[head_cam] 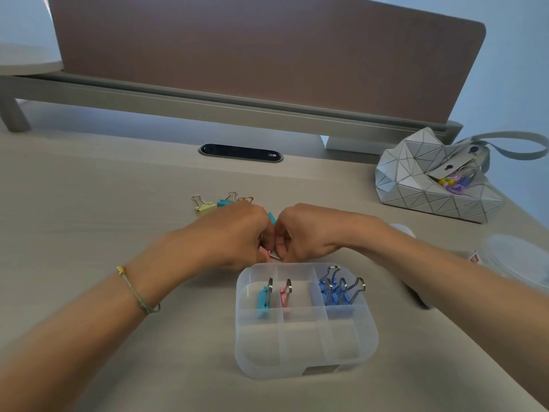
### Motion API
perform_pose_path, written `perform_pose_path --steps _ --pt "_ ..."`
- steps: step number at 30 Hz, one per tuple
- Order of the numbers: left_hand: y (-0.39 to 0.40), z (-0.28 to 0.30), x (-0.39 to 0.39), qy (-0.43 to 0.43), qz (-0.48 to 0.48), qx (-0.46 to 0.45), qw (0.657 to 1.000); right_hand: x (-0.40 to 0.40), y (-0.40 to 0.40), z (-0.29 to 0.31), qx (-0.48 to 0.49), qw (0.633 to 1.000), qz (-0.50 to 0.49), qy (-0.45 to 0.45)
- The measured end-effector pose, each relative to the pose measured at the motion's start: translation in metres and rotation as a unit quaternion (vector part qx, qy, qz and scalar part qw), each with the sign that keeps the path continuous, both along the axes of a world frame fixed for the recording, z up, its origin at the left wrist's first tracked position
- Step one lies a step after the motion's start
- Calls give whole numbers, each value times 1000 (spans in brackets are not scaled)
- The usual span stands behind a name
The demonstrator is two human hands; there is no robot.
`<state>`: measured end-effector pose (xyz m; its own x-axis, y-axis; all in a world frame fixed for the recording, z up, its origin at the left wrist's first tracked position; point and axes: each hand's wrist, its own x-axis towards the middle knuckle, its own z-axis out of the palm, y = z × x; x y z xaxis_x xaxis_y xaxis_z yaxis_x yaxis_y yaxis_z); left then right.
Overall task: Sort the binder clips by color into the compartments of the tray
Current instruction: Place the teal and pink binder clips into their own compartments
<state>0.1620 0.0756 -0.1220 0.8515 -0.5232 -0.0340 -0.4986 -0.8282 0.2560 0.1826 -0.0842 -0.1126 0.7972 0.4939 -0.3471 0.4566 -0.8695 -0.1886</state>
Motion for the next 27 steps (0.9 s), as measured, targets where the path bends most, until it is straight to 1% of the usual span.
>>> perform_pose_path --steps 4,8,10,12,14,15,17,19,20,21,23,24,25,26,27 --pt "-1 0 0 7 24 -37 999 2 -3 5 15 1000 -3 15" --pt "5 9 5 33 74 -121 989 -1 -13 18 82 996 -28 15" --pt "11 20 6 61 87 -172 979 -7 -20 30 138 990 -43 -3" --pt "19 32 5 110 93 -250 957 -16 -26 46 211 975 -49 -43" --pt "24 42 3 170 71 -332 925 -30 -30 59 258 962 -42 -79" --pt "24 44 2 193 55 -360 911 -38 -31 64 275 956 -38 -91" --pt "23 47 0 233 27 -377 896 -52 -34 72 308 946 -52 -92" --pt "24 49 -1 269 2 -348 898 -62 -36 81 301 947 -80 -73" --pt "27 48 0 269 1 -322 908 -66 -37 84 276 955 -91 -55" --pt "29 47 3 245 12 -291 925 -68 -37 86 244 964 -97 -34" --pt "36 42 12 131 61 -210 967 -73 -34 86 178 979 -98 -1" --pt "39 38 17 60 90 -161 981 -75 -32 84 149 984 -96 6" --pt "44 35 20 3 118 -111 987 -77 -28 82 126 988 -95 8" --pt "47 32 23 -21 144 -68 987 -78 -25 79 106 990 -92 5" --pt "51 30 24 -10 167 -29 985 -79 -22 76 90 992 -88 0"
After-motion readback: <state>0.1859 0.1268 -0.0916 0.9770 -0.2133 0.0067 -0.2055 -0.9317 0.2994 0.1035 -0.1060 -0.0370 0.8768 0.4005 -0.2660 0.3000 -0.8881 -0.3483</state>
